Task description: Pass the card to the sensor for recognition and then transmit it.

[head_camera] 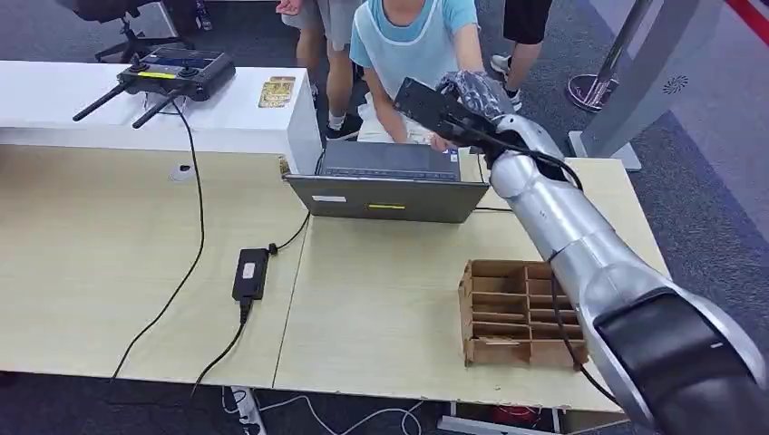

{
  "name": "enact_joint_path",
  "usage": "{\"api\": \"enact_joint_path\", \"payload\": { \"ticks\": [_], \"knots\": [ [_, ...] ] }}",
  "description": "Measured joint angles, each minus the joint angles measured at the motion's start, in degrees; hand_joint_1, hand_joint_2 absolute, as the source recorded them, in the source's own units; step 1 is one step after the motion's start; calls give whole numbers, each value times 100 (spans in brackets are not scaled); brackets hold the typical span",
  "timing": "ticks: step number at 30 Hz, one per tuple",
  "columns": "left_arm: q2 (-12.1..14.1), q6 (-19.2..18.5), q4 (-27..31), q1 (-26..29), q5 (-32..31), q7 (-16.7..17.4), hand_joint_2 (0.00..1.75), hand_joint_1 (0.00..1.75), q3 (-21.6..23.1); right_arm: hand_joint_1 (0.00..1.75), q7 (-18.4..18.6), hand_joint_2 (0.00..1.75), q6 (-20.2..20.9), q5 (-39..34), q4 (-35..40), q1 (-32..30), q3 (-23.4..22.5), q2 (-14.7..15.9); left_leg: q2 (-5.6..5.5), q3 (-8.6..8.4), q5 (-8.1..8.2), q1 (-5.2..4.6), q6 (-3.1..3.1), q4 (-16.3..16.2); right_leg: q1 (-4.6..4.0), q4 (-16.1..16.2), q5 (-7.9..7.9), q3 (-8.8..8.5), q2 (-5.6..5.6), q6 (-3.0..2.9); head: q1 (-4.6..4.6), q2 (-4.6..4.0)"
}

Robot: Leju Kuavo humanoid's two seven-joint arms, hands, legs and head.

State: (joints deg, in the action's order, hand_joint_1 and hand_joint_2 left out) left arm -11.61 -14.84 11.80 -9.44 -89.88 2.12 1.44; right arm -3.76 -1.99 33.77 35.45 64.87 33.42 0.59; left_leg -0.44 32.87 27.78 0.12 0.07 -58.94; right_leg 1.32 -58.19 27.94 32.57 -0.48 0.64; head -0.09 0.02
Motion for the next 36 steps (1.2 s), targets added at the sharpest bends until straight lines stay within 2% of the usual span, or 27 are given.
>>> {"api": "enact_joint_path", "payload": {
  "ticks": [12, 15, 18, 24, 28, 31, 32, 33, 36],
  "knots": [
    [13, 11, 0, -10, 11, -44, 0, 0, 203, 0, -304, 175, -730, -208, 138, -101, -315, -2, -6, -1, -1, 0, -1, -1, 1, 1, 0, 0, -2, 0, -2, 0],
    [17, 48, 0, -10, 9, -63, 0, 0, 278, 0, -504, 175, -1204, -343, 483, -312, -523, 72, -12, 0, -1, 0, -1, -2, 1, 2, 0, 0, -6, 0, 0, 0],
    [28, 101, 0, -9, 26, -81, 0, 0, 356, 0, -658, 175, -1342, -575, 936, -567, -781, 192, -12, -1, 0, -1, -1, -2, 1, 4, 0, 0, -6, 0, 0, -2],
    [42, 186, -4, 11, 39, -68, 0, 0, 387, 0, -936, 175, -791, -1310, 2215, -1304, -1283, 652, -18, 3, 0, -1, -1, -2, 2, 7, 0, -1, -13, 0, 0, 0],
    [46, 299, -7, 34, 107, -66, 0, 0, 393, 0, -1132, 175, -471, -1836, 2805, -1662, -1499, 832, -17, 1, 0, -1, -1, -2, 0, 7, 0, 0, -12, 0, 0, -2],
    [46, 559, -7, 101, 212, 65, 0, 0, 391, 0, -1754, 175, 628, -3722, 3742, -2483, -1910, 979, -24, -2, 2, 1, -3, -2, -2, 11, 4, -1, -21, 1, -2, -2],
    [46, 599, -7, 124, 287, 114, 0, 0, 387, 0, -1962, 175, 867, -4131, 4073, -2862, -2040, 1010, -30, 2, 4, 1, -1, -1, -5, 11, 7, -3, -31, 2, 0, 0],
    [44, 632, -7, 143, 346, 133, 0, 0, 374, 0, -2151, 175, 1034, -4401, 4467, -3239, -2191, 1045, -39, 6, 5, 4, 0, -1, -6, 11, 12, -4, -40, 4, 2, 0],
    [46, 704, -7, 168, 391, 171, 0, 0, 365, 0, -2321, 175, 1246, -4619, 5207, -4031, -2575, 1112, -35, 15, 7, 4, 3, 1, -4, 11, 13, 1, -38, 4, 2, 0]
  ]
}}
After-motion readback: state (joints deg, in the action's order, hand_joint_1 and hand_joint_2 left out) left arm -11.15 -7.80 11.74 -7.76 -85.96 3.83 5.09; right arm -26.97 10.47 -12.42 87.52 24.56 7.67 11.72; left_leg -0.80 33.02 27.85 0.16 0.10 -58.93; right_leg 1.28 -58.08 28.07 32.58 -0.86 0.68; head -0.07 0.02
